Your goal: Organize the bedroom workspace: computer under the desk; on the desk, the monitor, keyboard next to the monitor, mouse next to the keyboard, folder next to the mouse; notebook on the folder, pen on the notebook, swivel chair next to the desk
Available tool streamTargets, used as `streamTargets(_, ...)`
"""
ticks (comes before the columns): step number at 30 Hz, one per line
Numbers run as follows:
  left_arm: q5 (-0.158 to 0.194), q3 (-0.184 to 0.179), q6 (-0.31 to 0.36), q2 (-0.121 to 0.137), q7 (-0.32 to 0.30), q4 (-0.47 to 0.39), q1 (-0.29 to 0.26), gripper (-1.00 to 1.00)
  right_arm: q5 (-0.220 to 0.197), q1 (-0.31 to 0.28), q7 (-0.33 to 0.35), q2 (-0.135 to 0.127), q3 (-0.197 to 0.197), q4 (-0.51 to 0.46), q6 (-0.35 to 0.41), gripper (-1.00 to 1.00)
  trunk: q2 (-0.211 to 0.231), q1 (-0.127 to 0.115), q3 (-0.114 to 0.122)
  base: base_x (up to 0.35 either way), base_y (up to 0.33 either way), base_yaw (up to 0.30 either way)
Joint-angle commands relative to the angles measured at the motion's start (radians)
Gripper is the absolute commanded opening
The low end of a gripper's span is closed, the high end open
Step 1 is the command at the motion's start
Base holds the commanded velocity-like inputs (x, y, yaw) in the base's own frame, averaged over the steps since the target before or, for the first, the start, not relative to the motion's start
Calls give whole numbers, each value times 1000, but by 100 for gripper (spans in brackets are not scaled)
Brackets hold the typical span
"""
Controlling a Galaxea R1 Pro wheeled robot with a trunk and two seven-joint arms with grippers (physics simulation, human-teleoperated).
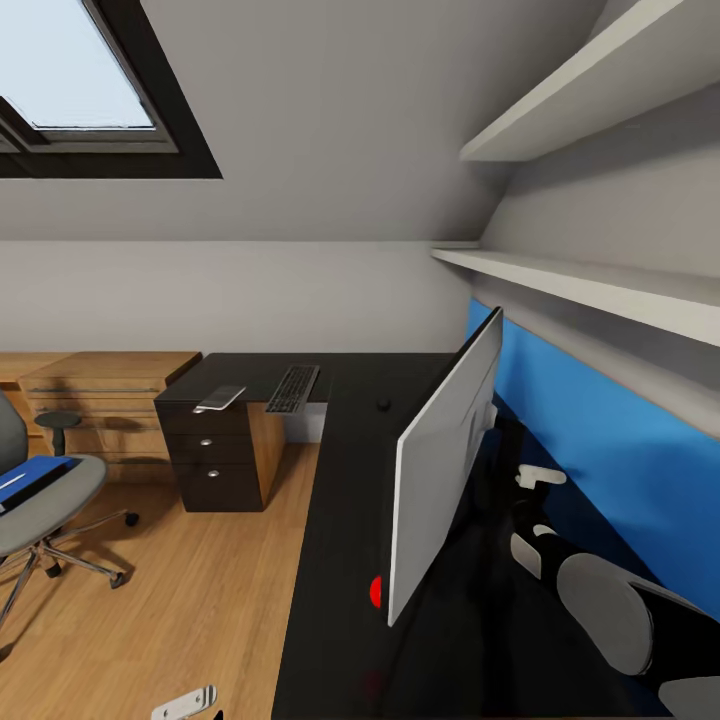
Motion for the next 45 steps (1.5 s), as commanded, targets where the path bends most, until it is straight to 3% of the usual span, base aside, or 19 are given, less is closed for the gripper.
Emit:
streamTargets(1, 11, 0, 5, -1, 4, -2, 0, 100, 11, -1, -6, 0, -4, 1, -3, 100, -1, 0, -1, 0, 0, 0)
streamTargets(19, 11, 0, 4, -1, 4, -2, 0, 100, 11, -1, -6, 0, -4, 1, -4, 100, -1, 0, -1, -20, 0, 0)
streamTargets(45, 11, 1, 5, -1, 4, -2, 0, 100, 9, -1, -4, 3, -3, 12, -3, 100, -1, 0, -1, -312, 1, 0)
